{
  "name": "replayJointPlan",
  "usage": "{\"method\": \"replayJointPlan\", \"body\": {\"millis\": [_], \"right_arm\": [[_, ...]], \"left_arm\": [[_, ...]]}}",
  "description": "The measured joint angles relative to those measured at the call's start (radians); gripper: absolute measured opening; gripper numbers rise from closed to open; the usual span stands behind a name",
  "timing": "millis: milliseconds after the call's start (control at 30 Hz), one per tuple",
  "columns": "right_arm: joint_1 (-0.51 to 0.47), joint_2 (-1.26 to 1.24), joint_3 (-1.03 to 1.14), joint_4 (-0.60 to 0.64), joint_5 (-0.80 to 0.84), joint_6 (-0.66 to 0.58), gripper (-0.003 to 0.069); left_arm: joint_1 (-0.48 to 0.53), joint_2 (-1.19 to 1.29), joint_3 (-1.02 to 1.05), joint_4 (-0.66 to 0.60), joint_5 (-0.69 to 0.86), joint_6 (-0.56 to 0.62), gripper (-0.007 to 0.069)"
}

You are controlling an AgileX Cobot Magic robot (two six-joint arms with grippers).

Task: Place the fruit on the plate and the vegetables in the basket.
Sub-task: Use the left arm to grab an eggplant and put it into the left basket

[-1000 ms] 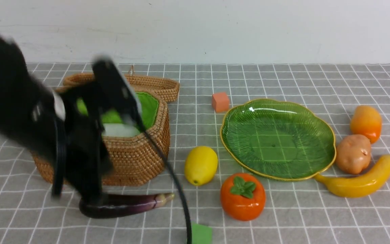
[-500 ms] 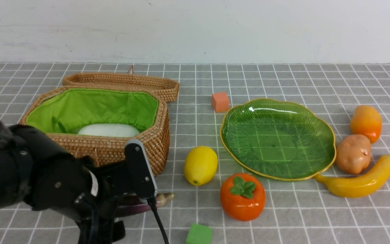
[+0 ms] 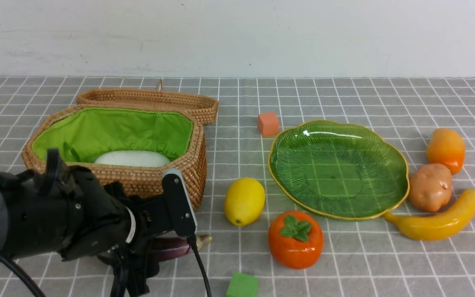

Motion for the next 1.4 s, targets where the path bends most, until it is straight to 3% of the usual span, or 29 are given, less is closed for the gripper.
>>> {"method": "replayJointPlan", "body": {"millis": [233,333,400,600,733,867,967,1100,1233,1400], "right_arm": [[0.0,0.0,0.0,0.02,0.001,0.0,0.0077],[0.0,0.0,0.0,0.023,0.004,0.0,0.008],[0.0,0.0,0.0,0.027,0.008,0.0,0.0082],[0.0,0.0,0.0,0.038,0.024,0.0,0.0085],[0.0,0.0,0.0,0.056,0.024,0.0,0.0085],[0.0,0.0,0.0,0.057,0.024,0.0,0.0087],[0.0,0.0,0.0,0.058,0.02,-0.008,0.009],[0.0,0.0,0.0,0.058,-0.032,-0.022,0.0092],[0.0,0.0,0.0,0.06,-0.045,-0.022,0.0095],[0.0,0.0,0.0,0.061,-0.039,-0.022,0.0097]], "left_arm": [[0.0,0.068,0.0,0.062,-0.001,-0.074,0.0538],[-0.002,0.077,-0.003,0.069,-0.002,-0.078,0.0478],[-0.002,0.078,-0.003,0.063,-0.003,-0.08,0.0382],[-0.04,0.052,-0.003,0.047,0.051,-0.081,0.0377],[-0.15,-0.098,-0.021,0.022,0.188,-0.081,0.0377],[-0.187,-0.229,-0.101,0.0,0.323,-0.075,0.0377],[-0.162,-0.266,-0.174,0.012,0.386,-0.034,0.0377],[-0.009,-0.228,-0.295,0.015,0.359,0.075,0.0377],[0.145,-0.123,-0.369,0.012,0.305,0.088,0.0377],[0.215,-0.031,-0.395,0.022,0.254,0.089,0.0383]]}}
